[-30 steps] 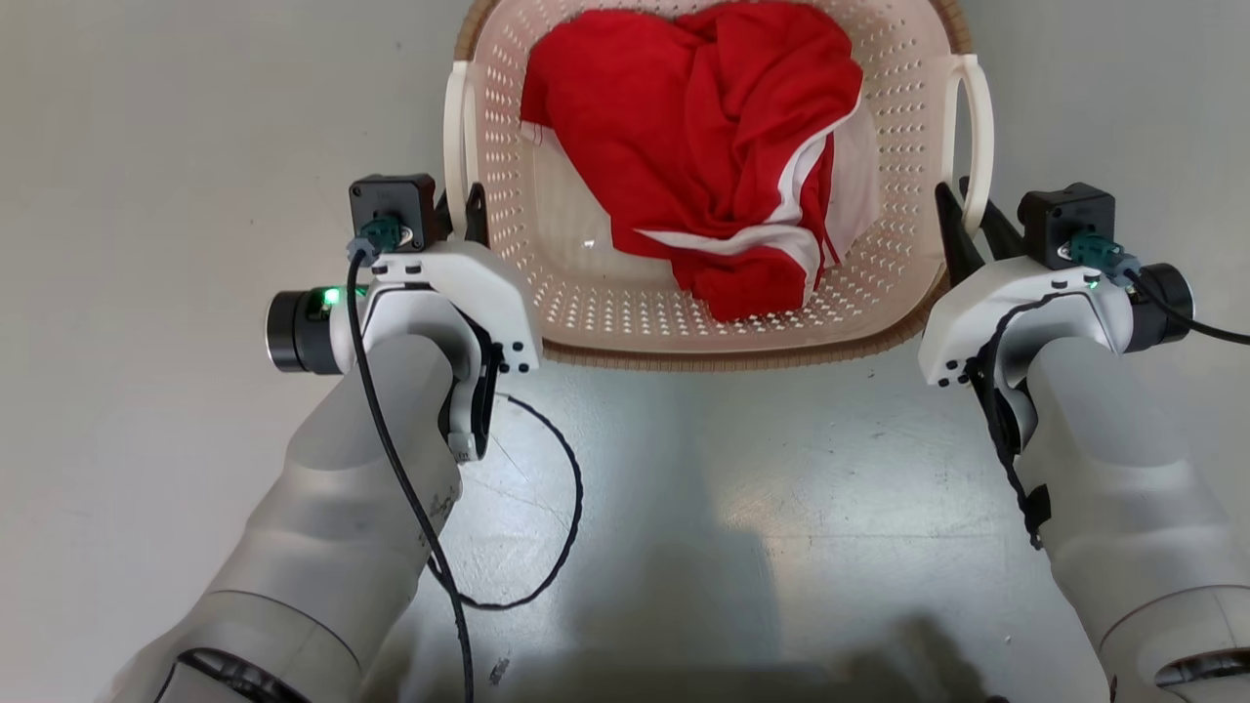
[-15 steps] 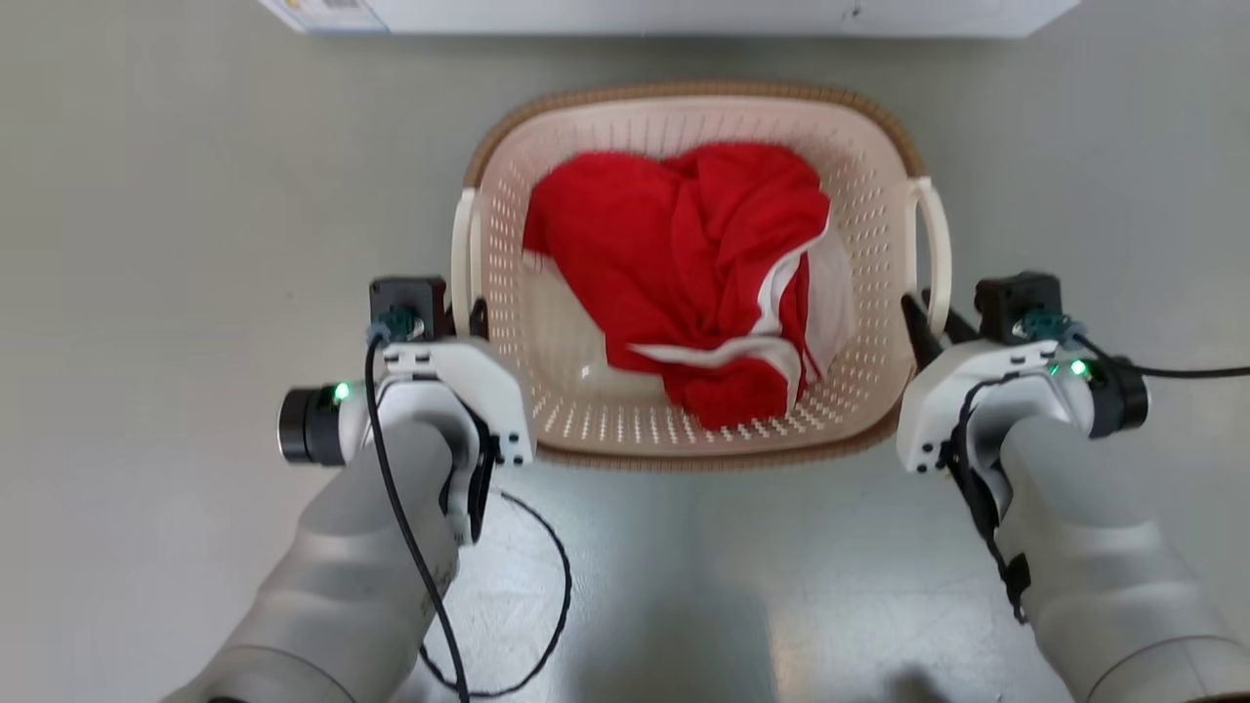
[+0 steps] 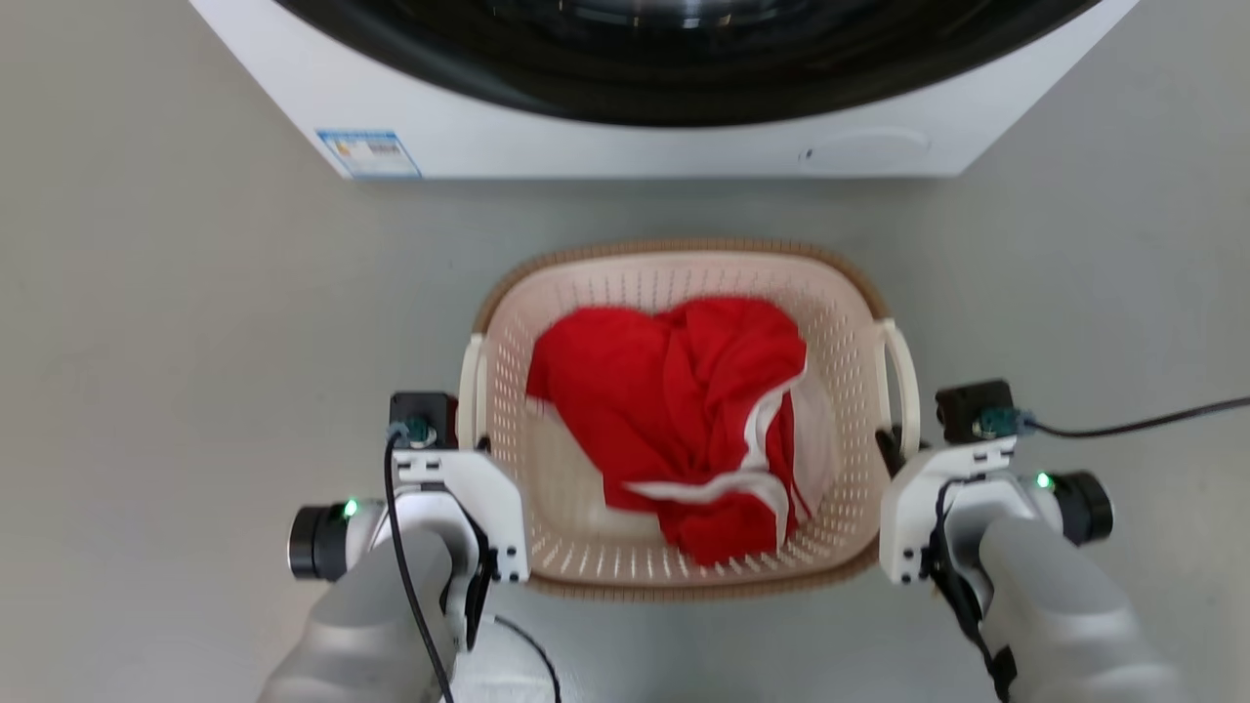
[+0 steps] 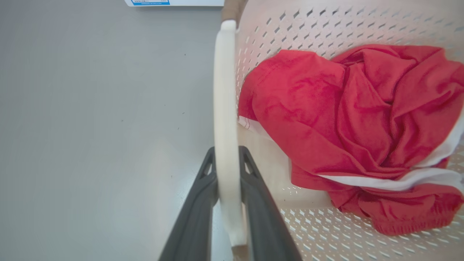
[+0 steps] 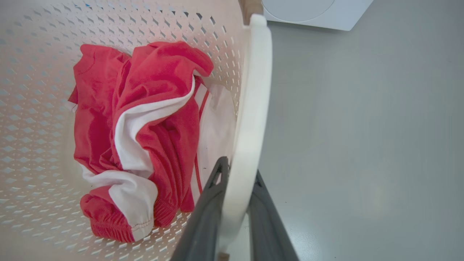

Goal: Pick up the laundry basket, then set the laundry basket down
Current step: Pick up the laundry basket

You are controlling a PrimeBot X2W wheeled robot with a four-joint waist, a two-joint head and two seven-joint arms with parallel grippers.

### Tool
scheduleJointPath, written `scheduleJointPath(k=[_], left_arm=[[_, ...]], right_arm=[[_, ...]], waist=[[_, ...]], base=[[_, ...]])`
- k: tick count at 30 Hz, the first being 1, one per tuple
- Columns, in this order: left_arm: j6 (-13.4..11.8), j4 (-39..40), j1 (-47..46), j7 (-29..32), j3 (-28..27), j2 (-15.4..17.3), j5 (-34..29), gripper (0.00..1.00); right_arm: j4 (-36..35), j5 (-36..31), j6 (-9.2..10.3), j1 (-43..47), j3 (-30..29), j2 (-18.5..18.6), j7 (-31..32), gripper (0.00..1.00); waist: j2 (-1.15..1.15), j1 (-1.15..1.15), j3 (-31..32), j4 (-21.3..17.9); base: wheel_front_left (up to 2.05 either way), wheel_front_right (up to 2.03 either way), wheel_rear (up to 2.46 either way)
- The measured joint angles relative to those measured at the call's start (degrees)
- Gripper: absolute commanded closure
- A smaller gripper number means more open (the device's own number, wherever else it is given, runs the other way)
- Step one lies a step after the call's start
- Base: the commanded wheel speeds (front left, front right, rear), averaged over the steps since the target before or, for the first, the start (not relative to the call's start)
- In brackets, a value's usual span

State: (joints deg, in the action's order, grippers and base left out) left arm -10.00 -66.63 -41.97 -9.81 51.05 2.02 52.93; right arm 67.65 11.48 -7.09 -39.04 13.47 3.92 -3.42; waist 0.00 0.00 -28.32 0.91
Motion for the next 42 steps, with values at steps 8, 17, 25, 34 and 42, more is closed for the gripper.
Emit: scheduleJointPath(k=[8, 17, 25, 34, 42], left_arm=[[0.29, -0.20, 3.15, 2.68, 2.99, 0.20, 1.25, 1.00], [0.44, -0.37, 6.64, 4.37, 5.24, 0.24, 2.99, 1.00], [0.82, -0.31, 9.82, 6.21, 7.30, 0.31, 4.64, 1.00], [1.00, -0.22, 13.59, 8.05, 10.32, 0.41, 5.12, 1.00], [1.00, -0.29, 17.35, 9.28, 12.09, 0.92, 6.27, 1.00]], right_arm=[[-0.15, 4.22, 0.01, 3.99, 3.68, 0.01, 2.68, 1.00], [-0.12, 7.40, 0.01, 7.78, 6.44, 0.01, 4.00, 1.00], [0.41, 9.70, 0.01, 10.20, 7.95, -0.02, 5.05, 1.00], [1.12, 13.37, 0.02, 14.15, 10.80, -0.11, 6.97, 1.00], [-0.19, 15.92, 0.05, 17.95, 14.77, -0.04, 8.70, 1.00]], waist=[[0.00, 0.00, 5.94, -0.27], [0.00, 0.00, 11.14, -0.24], [0.00, 0.00, 16.08, -0.04], [0.00, 0.00, 21.64, -0.49], [0.00, 0.00, 25.93, -2.04]], base=[[0.00, 0.00, 0.00], [0.00, 0.00, 0.00], [0.00, 0.00, 0.00], [0.00, 0.00, 0.00], [0.00, 0.00, 0.00]])
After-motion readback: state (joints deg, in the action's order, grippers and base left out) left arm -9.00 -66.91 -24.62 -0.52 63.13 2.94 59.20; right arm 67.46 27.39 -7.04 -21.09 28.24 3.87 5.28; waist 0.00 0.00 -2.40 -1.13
